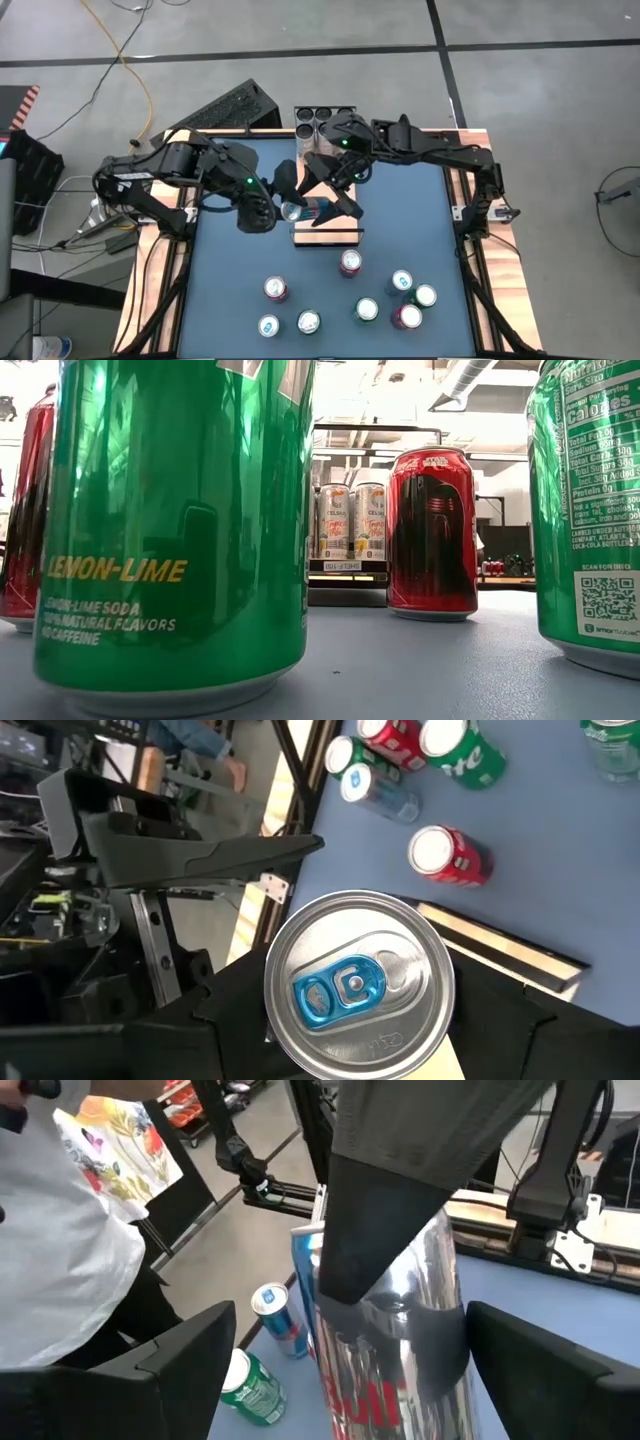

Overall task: Place canned beverage on shelf
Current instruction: Put the top left blue soda can on the shelf

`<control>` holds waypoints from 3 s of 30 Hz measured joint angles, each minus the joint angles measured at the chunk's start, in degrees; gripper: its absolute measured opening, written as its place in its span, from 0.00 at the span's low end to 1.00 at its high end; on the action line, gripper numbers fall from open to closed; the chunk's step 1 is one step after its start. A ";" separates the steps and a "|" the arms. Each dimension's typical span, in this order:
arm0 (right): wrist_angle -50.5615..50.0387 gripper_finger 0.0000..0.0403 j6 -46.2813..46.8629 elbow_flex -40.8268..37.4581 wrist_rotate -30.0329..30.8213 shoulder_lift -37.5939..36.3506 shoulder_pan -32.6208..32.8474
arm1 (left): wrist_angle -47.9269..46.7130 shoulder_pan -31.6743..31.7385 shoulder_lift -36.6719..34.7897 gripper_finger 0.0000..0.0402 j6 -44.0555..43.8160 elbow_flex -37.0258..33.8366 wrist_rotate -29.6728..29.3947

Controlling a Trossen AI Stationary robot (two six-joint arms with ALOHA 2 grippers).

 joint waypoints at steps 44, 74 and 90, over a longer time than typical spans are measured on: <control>2.16 0.52 -3.39 0.07 5.87 1.81 -3.42 | 1.92 -6.67 -2.70 0.75 -15.67 -0.02 -28.34; -13.34 0.52 -14.85 -0.13 -9.92 -5.10 -27.81 | 4.11 -12.59 -15.52 0.76 -40.31 0.07 -38.23; 41.66 0.52 9.31 -64.05 2.49 -38.40 -32.25 | 5.27 -12.59 -15.50 0.76 -43.53 0.04 -38.29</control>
